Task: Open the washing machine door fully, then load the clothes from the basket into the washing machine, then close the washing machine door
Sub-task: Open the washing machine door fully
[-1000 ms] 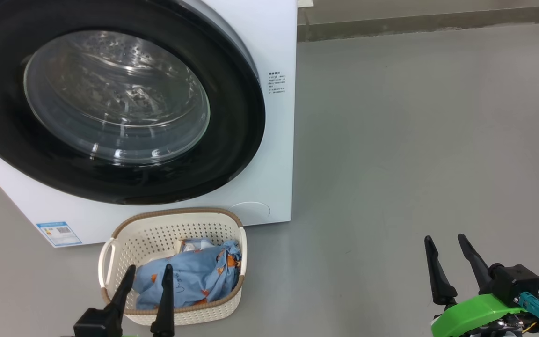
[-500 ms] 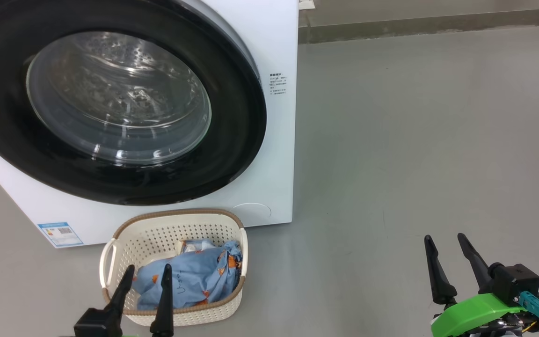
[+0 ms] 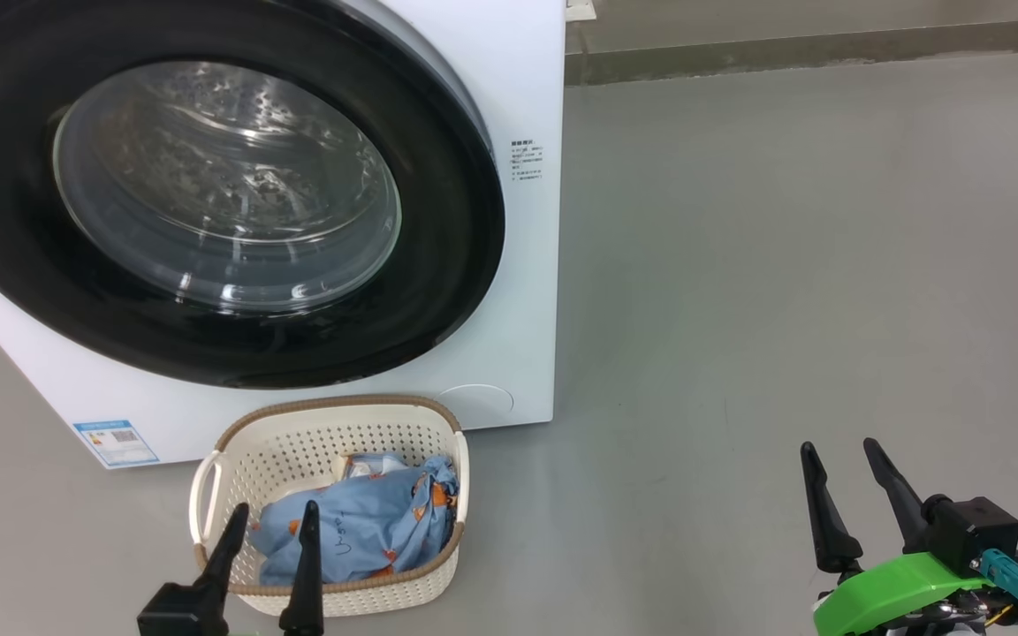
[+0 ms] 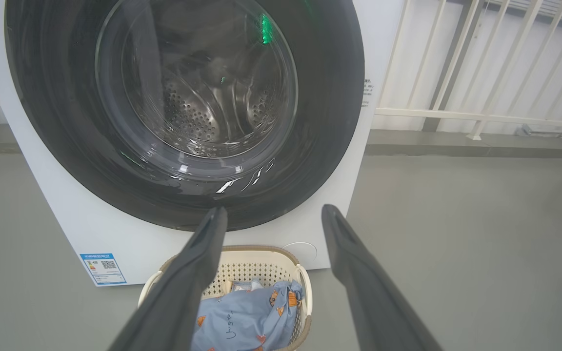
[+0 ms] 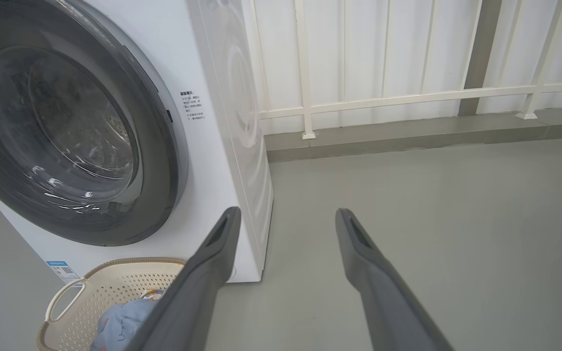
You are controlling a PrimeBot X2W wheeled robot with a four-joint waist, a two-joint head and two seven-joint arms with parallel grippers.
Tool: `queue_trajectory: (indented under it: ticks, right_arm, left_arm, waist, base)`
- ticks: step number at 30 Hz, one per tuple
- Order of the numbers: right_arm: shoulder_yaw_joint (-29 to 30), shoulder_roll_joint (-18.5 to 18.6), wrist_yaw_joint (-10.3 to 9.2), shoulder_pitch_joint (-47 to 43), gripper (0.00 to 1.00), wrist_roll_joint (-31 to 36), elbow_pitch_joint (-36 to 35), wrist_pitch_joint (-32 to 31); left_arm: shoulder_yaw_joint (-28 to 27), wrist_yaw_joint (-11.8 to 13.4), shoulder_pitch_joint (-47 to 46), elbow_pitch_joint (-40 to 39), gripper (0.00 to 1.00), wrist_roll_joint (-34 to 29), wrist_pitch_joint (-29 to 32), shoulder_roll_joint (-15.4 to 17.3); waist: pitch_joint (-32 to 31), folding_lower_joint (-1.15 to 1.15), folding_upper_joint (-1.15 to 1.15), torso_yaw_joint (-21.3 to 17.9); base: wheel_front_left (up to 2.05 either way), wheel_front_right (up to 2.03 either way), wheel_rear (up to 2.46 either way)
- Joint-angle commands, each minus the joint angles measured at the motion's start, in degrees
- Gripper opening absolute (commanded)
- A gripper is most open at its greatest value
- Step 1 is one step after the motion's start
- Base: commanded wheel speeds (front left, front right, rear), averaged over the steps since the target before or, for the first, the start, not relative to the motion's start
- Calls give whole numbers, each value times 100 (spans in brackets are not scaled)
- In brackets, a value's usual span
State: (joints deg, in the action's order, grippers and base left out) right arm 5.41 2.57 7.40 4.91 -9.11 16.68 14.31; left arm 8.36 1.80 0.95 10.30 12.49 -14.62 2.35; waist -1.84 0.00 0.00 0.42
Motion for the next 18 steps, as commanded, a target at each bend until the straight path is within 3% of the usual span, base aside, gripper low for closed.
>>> queue_trajectory:
  ticks: [1, 15, 16, 17, 18]
  right_arm:
    - [-169, 31, 9, 236, 100, -9, -162, 69]
    - [-236, 31, 9, 221, 100, -14, -231, 69]
    - [-239, 31, 9, 217, 78, -20, -246, 69]
    - [-244, 31, 9, 213, 35, -29, -258, 69]
    - [-265, 31, 9, 213, 0, -48, -278, 69]
  left_arm:
    - [-212, 39, -147, -108, 100, 32, -38, 53]
    - [-219, 58, -137, -100, 100, 86, -38, 53]
    - [-216, 58, -140, -96, 100, 93, -38, 53]
    - [-212, 59, -142, -92, 100, 97, -38, 53]
    - [-208, 60, -145, -88, 100, 101, -38, 53]
  waist:
    - [0, 0, 0, 2]
    - [5, 0, 0, 17]
    - [8, 0, 0, 22]
    - [11, 0, 0, 26]
    - [14, 0, 0, 32]
  base:
    - [0, 0, 0]
    - [0, 0, 0]
    - [0, 0, 0]
    - [0, 0, 0]
    - [0, 0, 0]
